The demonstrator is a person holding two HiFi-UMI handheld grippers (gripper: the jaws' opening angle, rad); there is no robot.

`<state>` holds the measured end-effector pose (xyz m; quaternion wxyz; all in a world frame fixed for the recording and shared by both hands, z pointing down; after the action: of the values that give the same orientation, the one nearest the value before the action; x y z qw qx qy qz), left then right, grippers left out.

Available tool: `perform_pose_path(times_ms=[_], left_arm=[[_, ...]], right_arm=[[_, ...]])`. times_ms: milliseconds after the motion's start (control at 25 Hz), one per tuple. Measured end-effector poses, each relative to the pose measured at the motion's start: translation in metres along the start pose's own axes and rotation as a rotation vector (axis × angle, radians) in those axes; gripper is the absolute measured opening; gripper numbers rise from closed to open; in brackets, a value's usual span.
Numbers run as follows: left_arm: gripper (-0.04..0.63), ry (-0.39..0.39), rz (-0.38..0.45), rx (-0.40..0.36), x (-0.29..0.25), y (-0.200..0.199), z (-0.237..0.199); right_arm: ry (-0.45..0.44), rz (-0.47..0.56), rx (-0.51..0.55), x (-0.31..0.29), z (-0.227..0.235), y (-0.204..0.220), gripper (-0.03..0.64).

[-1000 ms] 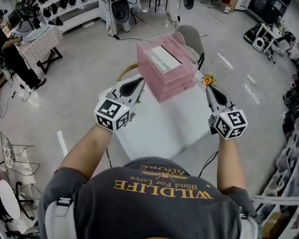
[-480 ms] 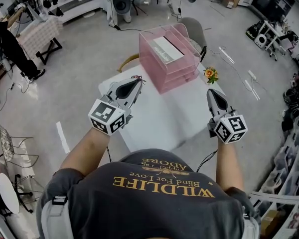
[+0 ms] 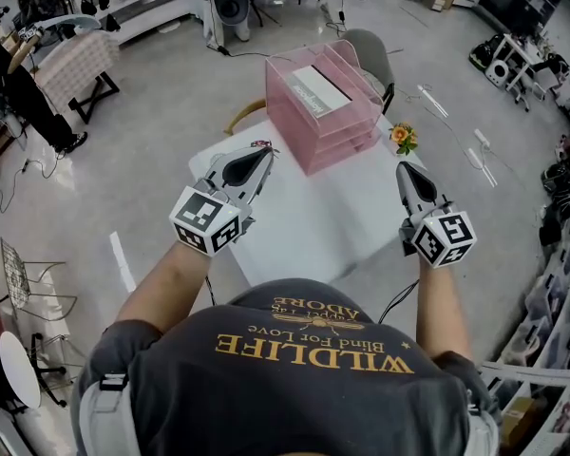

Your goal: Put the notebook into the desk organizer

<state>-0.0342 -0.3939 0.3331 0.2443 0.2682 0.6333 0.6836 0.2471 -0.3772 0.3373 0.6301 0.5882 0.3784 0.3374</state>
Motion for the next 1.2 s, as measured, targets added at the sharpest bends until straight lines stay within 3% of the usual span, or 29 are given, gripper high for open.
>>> perform_pose_path(times_ms=[1200], left_arm=[[0.0,-0.004,0.012,-0.003,0.0095,-0.0039,0.0021]], right_arm=[[0.0,-0.003,0.012,0.0006,-0.0039,-0.0016,-0.002]])
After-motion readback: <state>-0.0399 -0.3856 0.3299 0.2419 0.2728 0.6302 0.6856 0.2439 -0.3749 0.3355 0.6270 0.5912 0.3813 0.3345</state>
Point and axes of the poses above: the fingertips, and each gripper's own axes: x backward along the fingers, z to its right, y out of its underside, the point moved 3 cm from there along x, backward along the fingers, and after that the axes turned 4 degrees about -x, right-handed, at the moved point
